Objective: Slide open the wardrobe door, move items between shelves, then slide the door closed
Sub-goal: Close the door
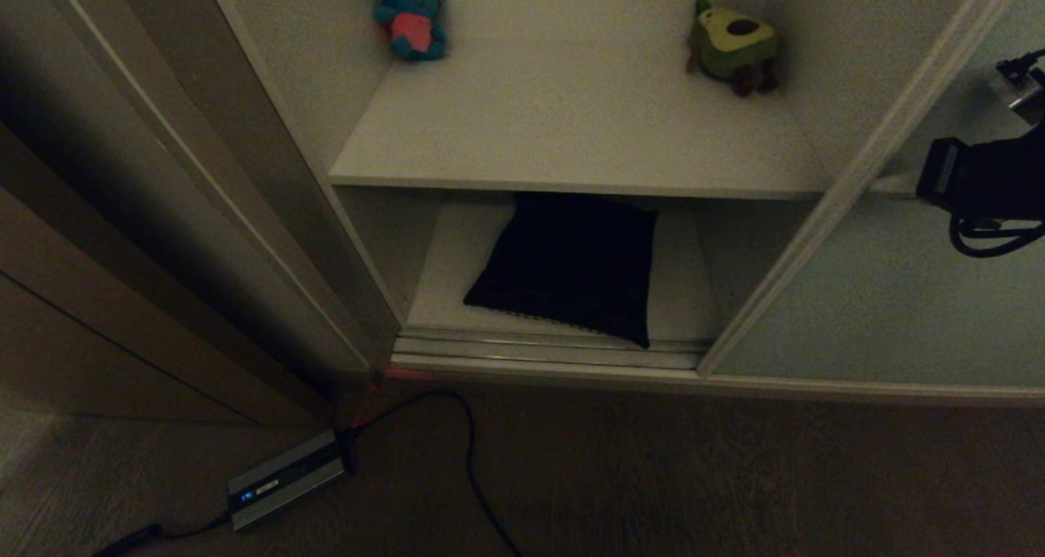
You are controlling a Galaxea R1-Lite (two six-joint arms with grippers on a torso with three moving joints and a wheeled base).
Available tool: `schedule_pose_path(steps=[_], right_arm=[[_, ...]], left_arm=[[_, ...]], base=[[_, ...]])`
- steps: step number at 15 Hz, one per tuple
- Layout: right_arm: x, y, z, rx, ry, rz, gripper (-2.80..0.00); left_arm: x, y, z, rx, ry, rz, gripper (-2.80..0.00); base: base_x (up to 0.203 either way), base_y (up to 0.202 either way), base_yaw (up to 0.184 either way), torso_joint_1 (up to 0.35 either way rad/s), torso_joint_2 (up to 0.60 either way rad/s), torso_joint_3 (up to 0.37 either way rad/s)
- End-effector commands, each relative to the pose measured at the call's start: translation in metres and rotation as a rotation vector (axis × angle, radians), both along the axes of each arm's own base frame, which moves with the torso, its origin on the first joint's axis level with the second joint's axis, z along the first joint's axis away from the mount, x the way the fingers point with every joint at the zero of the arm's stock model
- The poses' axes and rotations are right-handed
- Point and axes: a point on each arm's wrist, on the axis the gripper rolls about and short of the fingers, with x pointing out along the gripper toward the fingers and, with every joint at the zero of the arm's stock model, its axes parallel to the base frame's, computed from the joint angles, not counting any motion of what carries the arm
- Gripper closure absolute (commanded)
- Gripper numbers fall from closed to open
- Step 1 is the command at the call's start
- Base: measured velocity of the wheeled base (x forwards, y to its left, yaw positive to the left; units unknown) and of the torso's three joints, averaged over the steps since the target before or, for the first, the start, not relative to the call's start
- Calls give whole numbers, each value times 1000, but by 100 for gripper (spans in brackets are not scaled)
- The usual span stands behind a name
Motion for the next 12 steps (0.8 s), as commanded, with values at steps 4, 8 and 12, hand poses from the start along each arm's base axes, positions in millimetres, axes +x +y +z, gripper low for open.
schedule_pose_path(steps=[4, 8, 12], right_arm=[[-44, 51, 5, -13, -19, 136, 0], [-78, 97, 11, -16, -55, 330, 0], [-127, 104, 14, -44, -115, 426, 0]], left_arm=[[0, 0, 0, 0, 0, -1, 0], [0, 0, 0, 0, 0, 0, 0], [0, 0, 0, 0, 0, 1, 0]], base=[[0, 0, 0, 0, 0, 0], [0, 0, 0, 0, 0, 0], [0, 0, 0, 0, 0, 0]])
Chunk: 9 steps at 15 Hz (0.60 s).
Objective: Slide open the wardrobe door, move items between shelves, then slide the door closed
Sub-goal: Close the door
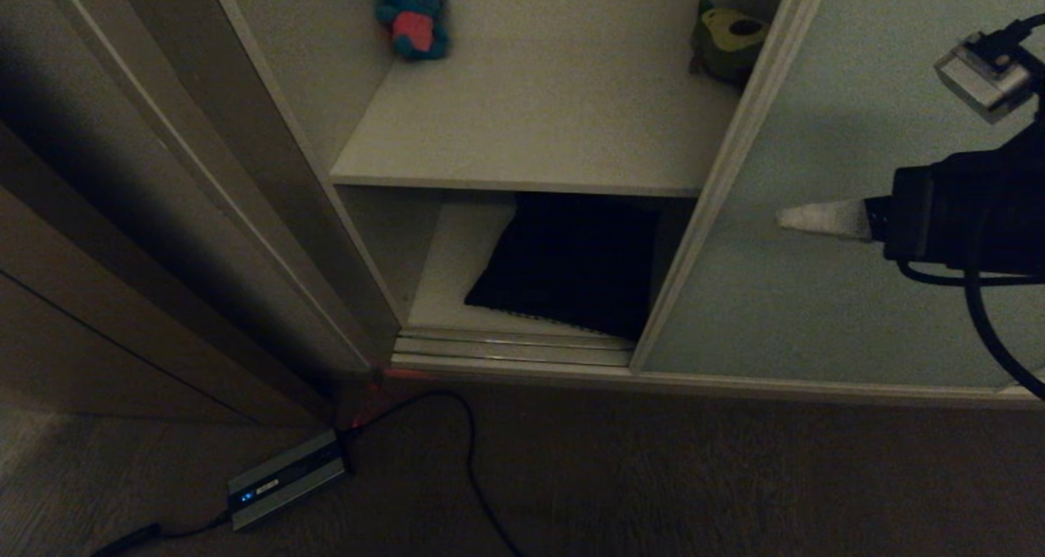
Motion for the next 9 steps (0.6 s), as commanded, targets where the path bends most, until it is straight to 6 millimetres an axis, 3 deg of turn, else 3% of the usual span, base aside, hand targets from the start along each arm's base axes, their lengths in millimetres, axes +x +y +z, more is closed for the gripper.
schedule_pose_path(steps=[1, 5, 9], right_arm=[[-30, -6, 4, -8, -57, 25, 0], [-62, -17, -10, -87, -114, 43, 0], [-76, -28, -29, -92, -100, 7, 0]], left_arm=[[0, 0, 0, 0, 0, 0, 0], [0, 0, 0, 0, 1, 0, 0], [0, 0, 0, 0, 0, -1, 0]], base=[[0, 0, 0, 0, 0, 0], [0, 0, 0, 0, 0, 0], [0, 0, 0, 0, 0, 0]])
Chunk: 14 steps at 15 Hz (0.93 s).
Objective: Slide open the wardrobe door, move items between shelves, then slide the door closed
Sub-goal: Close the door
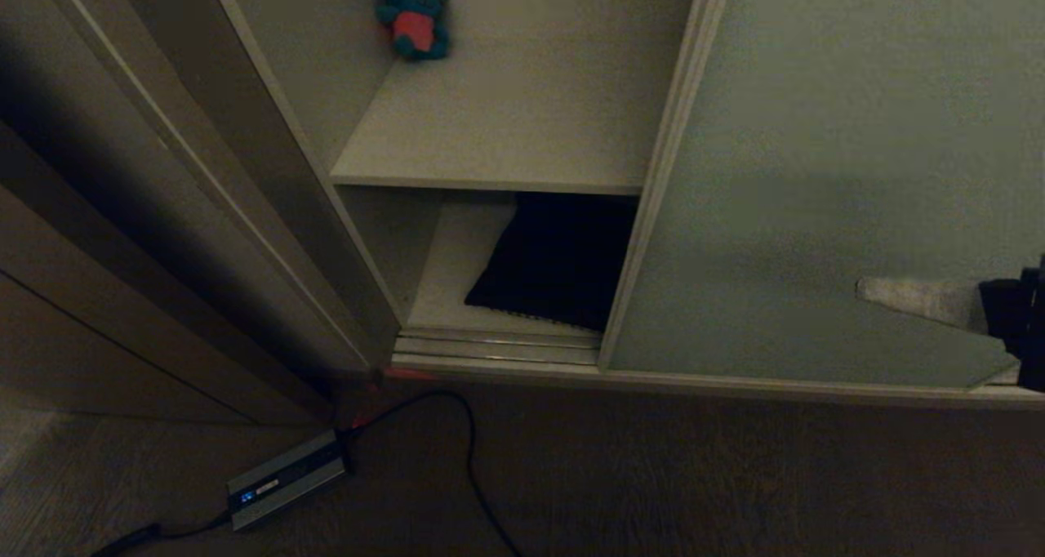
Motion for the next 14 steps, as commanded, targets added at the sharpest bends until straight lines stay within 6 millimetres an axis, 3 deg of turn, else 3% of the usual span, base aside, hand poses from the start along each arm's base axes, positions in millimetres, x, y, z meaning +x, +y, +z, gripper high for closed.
schedule_pose_path(steps=[1, 5, 10, 12, 14], right_arm=[[-12, -5, -7, 3, -8, -8, 0], [-14, -19, -11, 8, -36, -104, 0], [-6, -60, -13, 10, -20, -403, 0], [-8, -61, -16, 5, -21, -414, 0], [-8, -47, -14, 3, -36, -313, 0]], left_arm=[[0, 0, 0, 0, 2, 0, 0], [0, 0, 0, 0, 0, 0, 0], [0, 0, 0, 0, 0, 0, 0], [0, 0, 0, 0, 1, 0, 0], [0, 0, 0, 0, 2, 0, 0]], base=[[0, 0, 0, 0, 0, 0], [0, 0, 0, 0, 0, 0], [0, 0, 0, 0, 0, 0], [0, 0, 0, 0, 0, 0], [0, 0, 0, 0, 0, 0]])
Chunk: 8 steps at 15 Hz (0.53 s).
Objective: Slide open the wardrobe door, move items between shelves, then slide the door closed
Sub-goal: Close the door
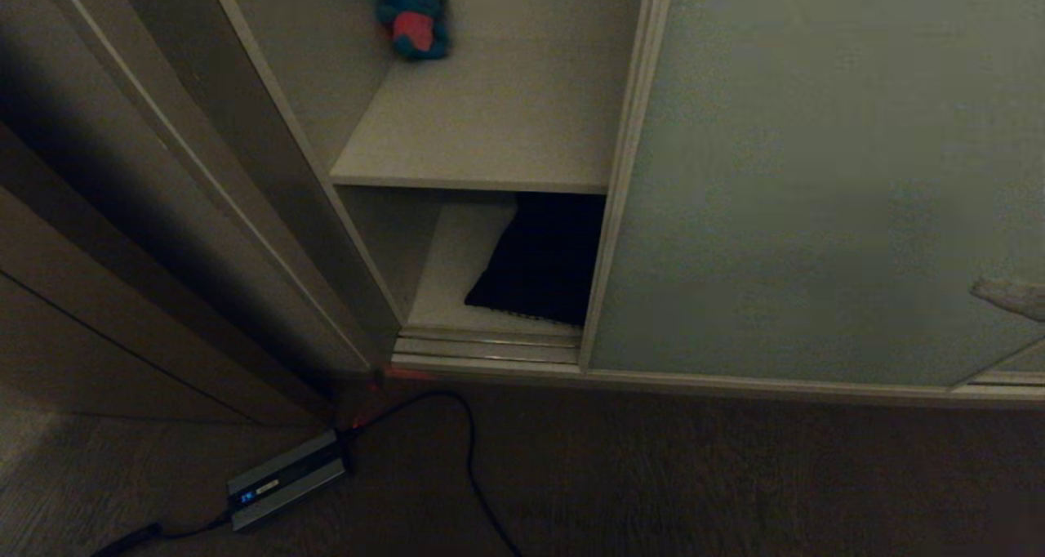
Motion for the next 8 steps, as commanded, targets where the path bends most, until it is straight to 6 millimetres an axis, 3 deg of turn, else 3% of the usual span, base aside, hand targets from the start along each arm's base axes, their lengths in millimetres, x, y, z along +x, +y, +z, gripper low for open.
schedule_pose_path(steps=[1, 5, 8], right_arm=[[0, 16, 3, -2, -21, 113, 0], [-3, 56, 34, -17, -169, 313, 0], [32, 90, 50, -29, -223, 336, 0]], left_arm=[[0, 0, 0, 0, 1, 0, 0], [0, 0, 0, 0, 0, 1, 0], [0, 0, 0, 0, 1, 0, 0]], base=[[0, 0, 0, 0, 0, 0], [0, 0, 0, 0, 0, 0], [0, 0, 0, 0, 0, 0]])
